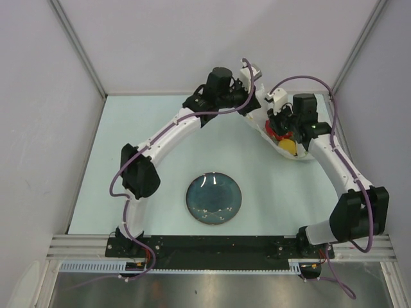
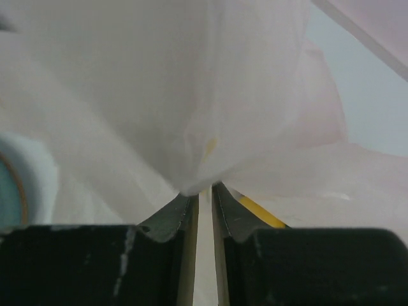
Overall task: Take the fake fruits out of the plastic bag
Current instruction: Take out the fake fruit from the plastic bag.
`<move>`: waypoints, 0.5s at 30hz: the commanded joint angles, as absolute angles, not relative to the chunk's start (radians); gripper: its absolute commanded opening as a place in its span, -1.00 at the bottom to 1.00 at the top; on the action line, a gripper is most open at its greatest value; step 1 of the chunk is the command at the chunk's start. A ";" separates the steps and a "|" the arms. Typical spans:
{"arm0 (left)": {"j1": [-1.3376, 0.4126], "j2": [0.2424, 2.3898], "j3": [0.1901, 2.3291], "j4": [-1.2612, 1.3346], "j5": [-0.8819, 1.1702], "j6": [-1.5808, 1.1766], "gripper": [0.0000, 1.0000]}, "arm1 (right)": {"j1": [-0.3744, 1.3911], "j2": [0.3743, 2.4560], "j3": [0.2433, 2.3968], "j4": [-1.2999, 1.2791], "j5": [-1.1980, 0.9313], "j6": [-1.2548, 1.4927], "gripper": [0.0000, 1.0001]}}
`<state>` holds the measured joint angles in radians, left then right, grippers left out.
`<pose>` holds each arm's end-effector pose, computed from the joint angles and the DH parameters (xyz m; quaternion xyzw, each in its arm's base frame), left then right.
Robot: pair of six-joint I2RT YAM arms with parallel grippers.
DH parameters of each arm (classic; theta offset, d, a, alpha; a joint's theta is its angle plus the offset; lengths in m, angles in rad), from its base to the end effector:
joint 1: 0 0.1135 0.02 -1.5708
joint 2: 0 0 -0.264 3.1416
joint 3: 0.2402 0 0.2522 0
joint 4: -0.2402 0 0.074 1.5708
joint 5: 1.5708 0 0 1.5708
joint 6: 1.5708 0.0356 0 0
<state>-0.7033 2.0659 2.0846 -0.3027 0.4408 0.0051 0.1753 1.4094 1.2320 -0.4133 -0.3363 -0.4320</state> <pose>0.3648 -0.3292 0.3806 0.3938 0.6868 -0.3646 0.4903 0.3117 0.0671 0.3300 -0.3353 0.8065 0.0871 0.4791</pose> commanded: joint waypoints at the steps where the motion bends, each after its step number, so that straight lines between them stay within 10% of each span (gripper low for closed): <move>1: -0.675 2.054 2.163 -0.241 0.537 -0.112 -0.99 | 0.184 1.520 1.189 -0.240 -0.126 -0.446 -0.63; 15: -0.652 2.017 1.918 -0.285 0.496 0.116 -0.99 | 0.061 1.747 1.282 -0.099 -0.038 -0.413 -0.47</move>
